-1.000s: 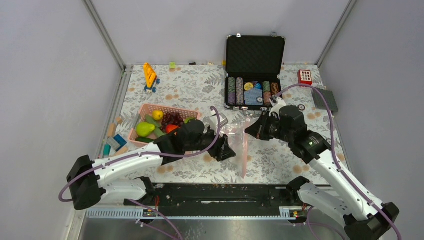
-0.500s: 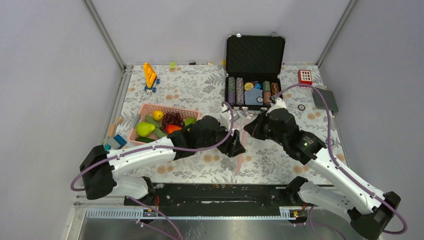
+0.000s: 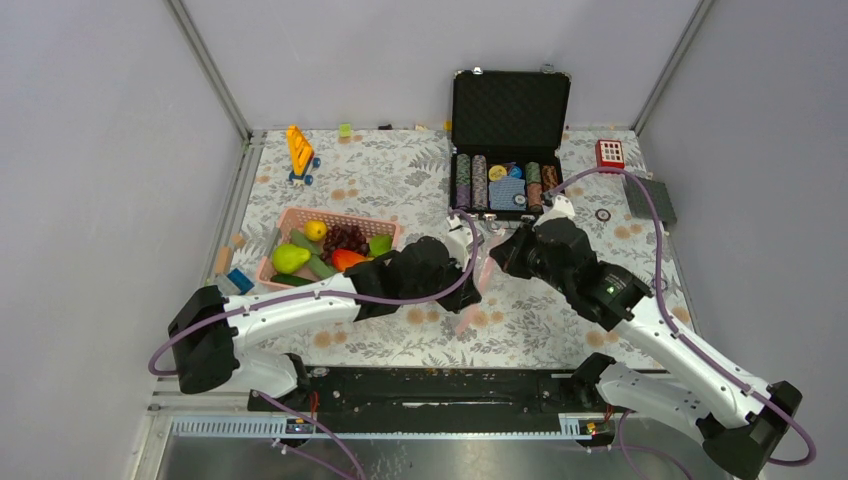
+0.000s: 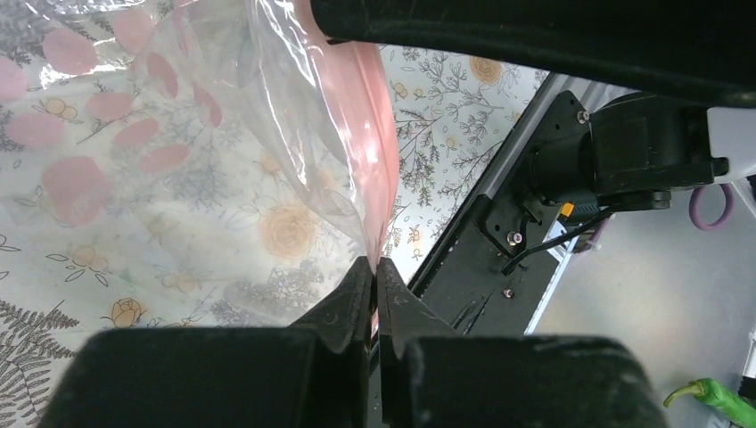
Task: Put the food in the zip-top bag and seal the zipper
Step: Open the zipper of the food storage bag at the center of the board.
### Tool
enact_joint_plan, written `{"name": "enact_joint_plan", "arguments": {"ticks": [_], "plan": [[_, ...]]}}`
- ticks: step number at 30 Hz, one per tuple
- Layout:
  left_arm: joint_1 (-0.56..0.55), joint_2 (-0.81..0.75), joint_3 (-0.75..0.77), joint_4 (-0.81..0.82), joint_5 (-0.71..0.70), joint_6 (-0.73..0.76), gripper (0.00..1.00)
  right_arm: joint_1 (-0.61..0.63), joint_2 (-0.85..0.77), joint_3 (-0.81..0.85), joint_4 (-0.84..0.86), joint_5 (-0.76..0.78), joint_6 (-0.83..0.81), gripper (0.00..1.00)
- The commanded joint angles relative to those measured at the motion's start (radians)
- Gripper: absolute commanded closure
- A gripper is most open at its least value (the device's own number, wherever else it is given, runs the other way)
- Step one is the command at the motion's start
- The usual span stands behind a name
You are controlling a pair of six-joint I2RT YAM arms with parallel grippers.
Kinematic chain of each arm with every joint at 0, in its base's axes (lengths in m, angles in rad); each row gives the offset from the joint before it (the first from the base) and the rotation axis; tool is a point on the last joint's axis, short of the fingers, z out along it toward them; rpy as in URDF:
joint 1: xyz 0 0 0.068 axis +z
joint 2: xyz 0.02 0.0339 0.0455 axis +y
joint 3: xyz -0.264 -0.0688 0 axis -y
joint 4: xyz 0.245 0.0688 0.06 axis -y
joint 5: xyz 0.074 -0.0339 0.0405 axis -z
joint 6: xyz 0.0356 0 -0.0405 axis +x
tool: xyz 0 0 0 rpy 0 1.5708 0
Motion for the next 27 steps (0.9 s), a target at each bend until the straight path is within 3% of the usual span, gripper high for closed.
{"name": "enact_joint_plan", "arguments": {"ticks": [1, 5, 7, 16, 21, 27], "plan": [[-0.003, -0.028, 0.011, 0.043, -0.014, -0.015, 1.0, 0.01, -0.036, 0.021, 0.035, -0.003, -0.136, 0.8], [-0.004, -0.05, -0.012, 0.081, -0.037, -0.059, 1.0, 0.009, -0.131, -0.056, 0.106, -0.023, -0.236, 0.17], [-0.002, -0.073, -0.016, 0.07, -0.079, -0.074, 1.0, 0.01, -0.202, -0.131, 0.167, -0.045, -0.265, 0.02], [0.014, -0.35, -0.145, 0.08, -0.311, -0.187, 1.0, 0.01, -0.401, -0.414, 0.447, -0.461, -0.335, 0.0], [0.015, -0.462, -0.244, 0.18, -0.35, -0.247, 1.0, 0.012, -0.328, -0.484, 0.628, -0.615, -0.27, 0.0], [0.015, -0.481, -0.265, 0.191, -0.366, -0.293, 1.0, 0.011, -0.191, -0.465, 0.736, -0.633, -0.268, 0.0]]}}
